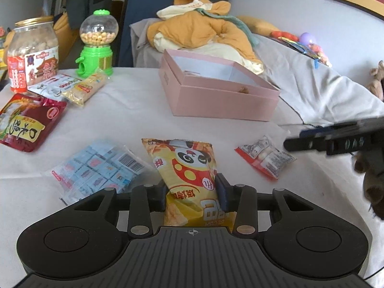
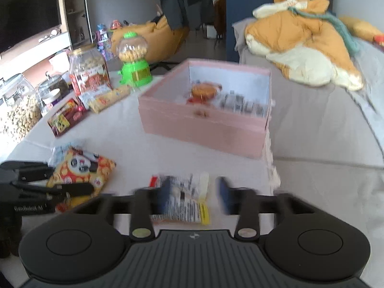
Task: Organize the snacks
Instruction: 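Carry the white packet and panda bag into the pink box and open both grippers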
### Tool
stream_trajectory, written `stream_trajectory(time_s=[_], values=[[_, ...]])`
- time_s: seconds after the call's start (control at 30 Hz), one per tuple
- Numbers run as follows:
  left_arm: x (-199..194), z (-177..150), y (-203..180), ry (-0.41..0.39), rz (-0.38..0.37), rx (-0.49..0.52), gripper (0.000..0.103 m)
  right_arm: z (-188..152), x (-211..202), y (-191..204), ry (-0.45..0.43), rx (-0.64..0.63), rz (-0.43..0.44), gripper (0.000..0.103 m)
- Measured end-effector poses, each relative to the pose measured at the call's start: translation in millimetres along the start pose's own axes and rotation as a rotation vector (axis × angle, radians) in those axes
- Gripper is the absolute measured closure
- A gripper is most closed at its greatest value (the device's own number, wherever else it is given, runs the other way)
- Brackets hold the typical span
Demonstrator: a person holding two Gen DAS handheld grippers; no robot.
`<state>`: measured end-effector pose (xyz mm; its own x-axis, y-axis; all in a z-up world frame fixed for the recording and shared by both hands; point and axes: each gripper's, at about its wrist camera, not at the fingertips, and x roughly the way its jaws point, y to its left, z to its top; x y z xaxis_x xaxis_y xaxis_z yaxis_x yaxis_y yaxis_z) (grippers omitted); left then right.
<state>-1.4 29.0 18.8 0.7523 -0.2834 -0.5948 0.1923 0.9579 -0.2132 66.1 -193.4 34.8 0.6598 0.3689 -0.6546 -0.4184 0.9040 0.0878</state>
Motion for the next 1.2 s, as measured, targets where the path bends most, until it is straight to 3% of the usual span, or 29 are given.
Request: stream_trajectory(time_s=[0.13, 0.2, 0.37, 0.5, 0.67, 0.8, 0.9, 1.0, 1.07, 1.13, 1.2], values=[[0.6, -0.3, -3.2, 0.003, 0.023, -0.042, 0.058, -18.1, 19.9, 0.5, 0.040, 0.057, 0.019, 0.030], [1.2, -0.6, -7.8, 0.008, 0.030, -0.012, 0.056, -22.6, 29.7, 5.7, 0.053, 0.081, 0.046, 0.027], [1.0, -2.4, -12.4, 0.018, 0.043, 0.010, 0.055, -21.8, 45.0, 35.7, 0.032, -0.041, -0.022, 0.019], [-2.2, -5.1, -12.1, 0.022, 0.031, 0.001, 0.055, -14.2, 34.5, 39.2, 0.037, -0.093, 0.018, 0.051], [-3.4, -5.4, -8.4, 0.015, 0.024, -0.020, 0.056, -10.7, 5.5, 33.4, -0.021, -0.107, 0.000, 0.053], [-10.3, -3.3, -1.8, -0.018, -0.011, -0.075, 0.065, -7.5, -6.6, 27.3, -0.052, -0.100, 0.000, 0.053], [-14.3, 27.0, -4.8, -0.107, -0.046, -0.075, 0.066, -2.7, -14.5, 19.3, -0.072, -0.089, -0.004, 0.053], [-0.9, 90.4, -13.7, -0.248, -0.087, -0.049, 0.066, 3.8, -17.1, 12.7, -0.094, -0.089, -0.021, 0.053], [23.6, 132.6, -14.3, -0.298, -0.155, -0.097, 0.065, 8.8, -14.6, 9.4, -0.099, -0.084, -0.027, 0.053], [67.6, 165.4, -7.4, -0.226, -0.229, -0.202, 0.064, 13.3, -8.9, 6.4, -0.094, -0.069, -0.040, 0.053], [98.7, 179.0, -1.1, -0.128, -0.185, -0.234, 0.067, 16.8, -2.0, 2.4, -0.083, -0.050, -0.057, 0.053]])
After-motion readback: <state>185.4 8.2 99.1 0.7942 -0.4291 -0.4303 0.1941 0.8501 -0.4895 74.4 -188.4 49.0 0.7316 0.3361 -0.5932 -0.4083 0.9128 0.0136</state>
